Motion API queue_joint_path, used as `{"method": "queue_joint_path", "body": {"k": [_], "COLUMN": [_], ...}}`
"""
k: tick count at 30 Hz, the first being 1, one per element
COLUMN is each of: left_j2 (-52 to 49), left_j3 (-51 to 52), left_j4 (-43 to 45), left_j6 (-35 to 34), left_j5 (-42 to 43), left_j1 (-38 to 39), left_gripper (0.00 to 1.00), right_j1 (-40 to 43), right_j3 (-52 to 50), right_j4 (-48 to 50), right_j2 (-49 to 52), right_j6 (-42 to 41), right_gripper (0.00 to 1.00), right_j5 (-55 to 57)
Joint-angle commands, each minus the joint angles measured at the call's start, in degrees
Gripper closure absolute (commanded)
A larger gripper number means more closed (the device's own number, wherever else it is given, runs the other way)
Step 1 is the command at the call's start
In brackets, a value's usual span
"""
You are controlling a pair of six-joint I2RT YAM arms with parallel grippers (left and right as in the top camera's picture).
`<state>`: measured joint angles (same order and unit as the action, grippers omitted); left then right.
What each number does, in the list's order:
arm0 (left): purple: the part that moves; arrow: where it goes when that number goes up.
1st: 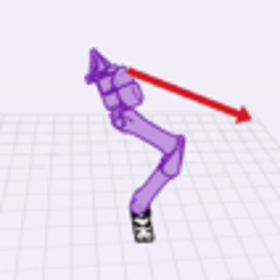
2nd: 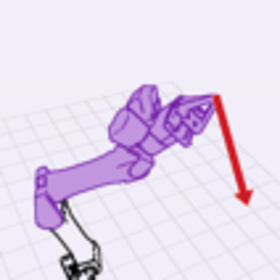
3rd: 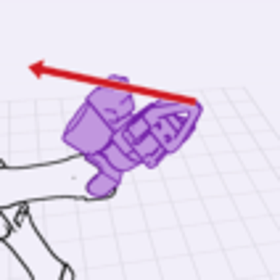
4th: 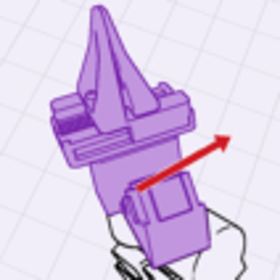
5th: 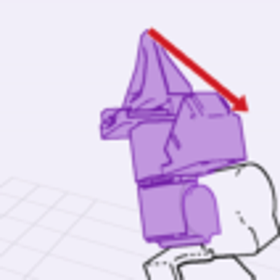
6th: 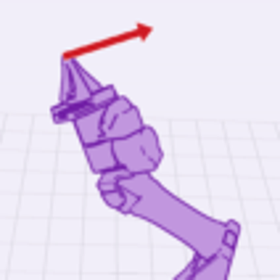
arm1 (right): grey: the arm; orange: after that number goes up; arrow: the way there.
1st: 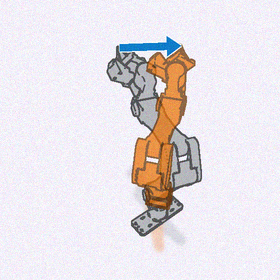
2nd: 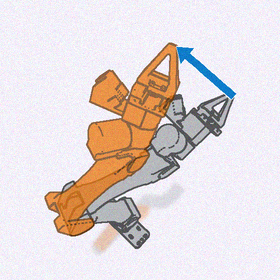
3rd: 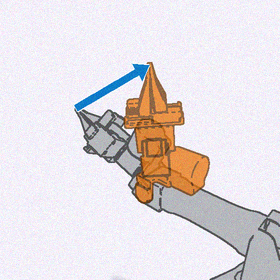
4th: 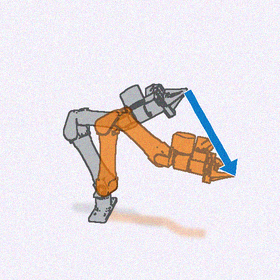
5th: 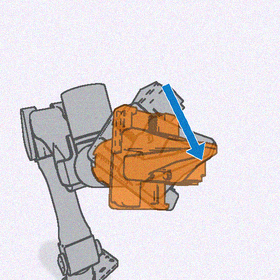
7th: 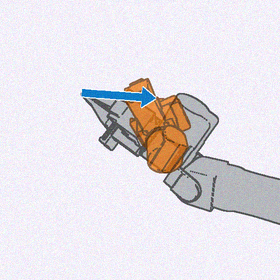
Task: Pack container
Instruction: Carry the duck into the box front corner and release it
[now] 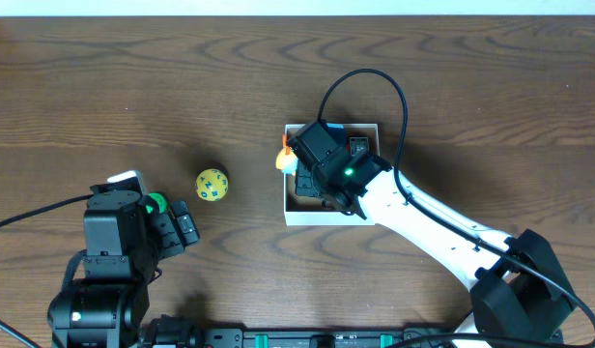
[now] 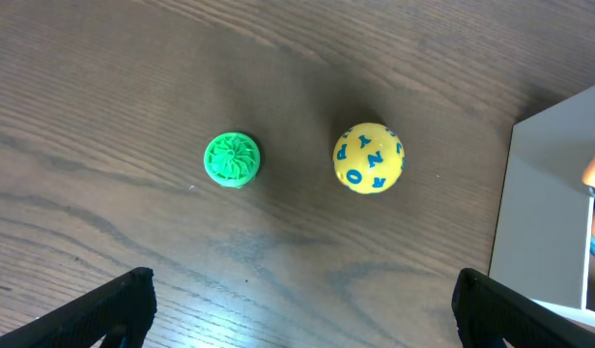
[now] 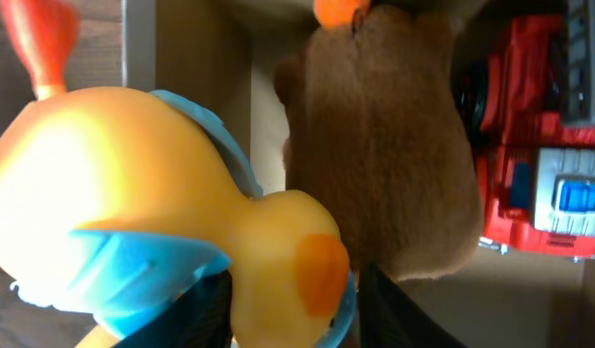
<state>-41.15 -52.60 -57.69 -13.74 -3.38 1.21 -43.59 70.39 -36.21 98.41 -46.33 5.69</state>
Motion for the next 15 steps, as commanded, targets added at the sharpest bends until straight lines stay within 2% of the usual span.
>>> {"method": "queue_joint_path", "body": {"k": [1, 8, 15], "left_j2": [0.0, 0.0, 0.0], "left_j3": [-1.1, -1.1, -1.1], "left_j4": [-0.1, -0.1, -0.1], "left_j6": [-0.5, -0.5, -0.5], "left_j5": [-0.1, 0.0, -0.1], "left_j1": [-0.3, -0.3, -0.3], "left_gripper": [0.02, 0.02, 0.02], "right_j1": [-0.4, -0.7, -0.7], "right_j3": [0.0, 0.4, 0.5], "right_j4": [0.8, 4.8, 6.7], "right_j2": [0.0, -2.1, -3.7], "right_j6": [3.2, 13.1, 22.1], "right_gripper": [0.55, 0.51, 0.53], "right_j5": [1.4, 1.6, 1.4]}}
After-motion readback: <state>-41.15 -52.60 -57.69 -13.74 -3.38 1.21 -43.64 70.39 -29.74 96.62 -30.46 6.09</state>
